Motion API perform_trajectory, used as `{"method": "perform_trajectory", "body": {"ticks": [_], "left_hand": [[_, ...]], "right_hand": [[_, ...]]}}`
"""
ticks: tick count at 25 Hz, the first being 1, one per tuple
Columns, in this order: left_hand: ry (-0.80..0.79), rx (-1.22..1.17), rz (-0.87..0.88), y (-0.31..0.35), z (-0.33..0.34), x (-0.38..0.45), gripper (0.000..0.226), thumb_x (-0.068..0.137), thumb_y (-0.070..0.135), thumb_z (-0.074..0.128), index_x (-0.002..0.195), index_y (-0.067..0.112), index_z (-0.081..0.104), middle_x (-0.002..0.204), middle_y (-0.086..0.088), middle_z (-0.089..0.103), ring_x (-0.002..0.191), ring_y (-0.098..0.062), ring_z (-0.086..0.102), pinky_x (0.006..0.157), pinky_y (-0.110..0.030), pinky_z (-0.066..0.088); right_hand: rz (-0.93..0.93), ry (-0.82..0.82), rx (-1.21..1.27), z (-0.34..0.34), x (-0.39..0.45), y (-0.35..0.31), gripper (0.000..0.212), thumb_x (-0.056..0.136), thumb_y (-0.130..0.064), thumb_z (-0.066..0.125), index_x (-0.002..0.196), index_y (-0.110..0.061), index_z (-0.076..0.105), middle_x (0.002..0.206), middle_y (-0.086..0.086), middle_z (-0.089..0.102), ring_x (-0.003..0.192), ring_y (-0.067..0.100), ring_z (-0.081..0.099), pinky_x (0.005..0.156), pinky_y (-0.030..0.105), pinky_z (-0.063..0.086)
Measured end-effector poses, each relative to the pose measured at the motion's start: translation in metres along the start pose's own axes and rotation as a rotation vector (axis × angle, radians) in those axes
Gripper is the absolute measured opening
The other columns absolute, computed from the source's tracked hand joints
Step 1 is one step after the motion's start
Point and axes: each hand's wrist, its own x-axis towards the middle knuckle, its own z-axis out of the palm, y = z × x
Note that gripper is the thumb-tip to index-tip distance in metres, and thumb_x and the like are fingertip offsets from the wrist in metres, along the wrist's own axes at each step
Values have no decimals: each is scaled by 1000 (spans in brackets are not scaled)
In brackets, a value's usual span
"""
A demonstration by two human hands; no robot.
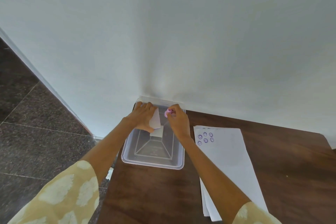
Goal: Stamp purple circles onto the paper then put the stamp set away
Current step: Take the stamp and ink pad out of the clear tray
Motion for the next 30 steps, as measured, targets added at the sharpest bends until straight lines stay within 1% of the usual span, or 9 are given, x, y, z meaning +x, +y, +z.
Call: {"method": "perform_trajectory", "body": {"ticks": [3,5,9,12,17,19,23,27,30], "left_hand": [[106,-59,22,32,-4,-26,103,61,58,71,138,9,24,133,-12,40,121,-30,39,104,-43,23],[143,-69,60,63,-5,-46,102,61,60,70,137,9,25,130,-12,41,118,-29,41,102,-43,24],[160,-92,128,136,3,-72,101,60,62,67,135,6,28,125,-14,44,112,-30,45,100,-43,25],[116,-122,185,185,16,-79,101,60,59,69,135,8,26,128,-13,41,114,-29,43,100,-43,26],[60,-71,237,253,54,-87,94,67,61,63,135,9,25,131,-13,40,115,-27,42,102,-42,26],[36,-48,222,266,66,-88,94,68,59,63,136,8,25,132,-14,40,116,-28,42,102,-42,26],[10,-37,181,274,76,-89,98,68,60,64,139,7,23,131,-14,42,114,-29,43,101,-42,27],[-17,-62,155,270,77,-91,110,66,66,65,144,9,13,138,-13,41,122,-29,41,105,-46,26],[7,-72,142,268,78,-92,111,65,70,62,144,9,14,139,-11,43,123,-28,40,104,-44,28]], "right_hand": [[18,165,127,-34,-49,9,25,84,-19,62,79,-39,48,76,-22,66,76,1,63,68,10,46],[75,235,152,-60,-91,25,28,85,-20,63,78,-43,49,76,-27,65,81,-1,64,70,0,42],[269,241,123,-98,-160,62,13,86,-29,61,95,-31,52,104,-5,63,90,10,60,80,17,47],[269,236,23,-119,-197,84,15,87,-28,60,99,-22,53,101,-6,62,89,10,59,77,13,43],[307,192,-104,-141,-237,115,17,89,-27,56,104,-18,54,105,3,65,91,13,58,80,25,48],[313,150,-133,-142,-242,122,21,89,-27,56,108,-18,53,108,4,65,95,16,59,84,30,51],[288,87,-171,-141,-243,130,23,90,-25,54,111,-17,51,109,5,64,96,17,59,82,29,49],[304,56,-179,-138,-244,132,25,90,-26,54,113,-18,50,112,5,63,100,18,59,87,33,51],[303,40,-188,-138,-246,136,26,91,-28,52,115,-18,51,116,5,63,103,19,59,90,35,51]]}}
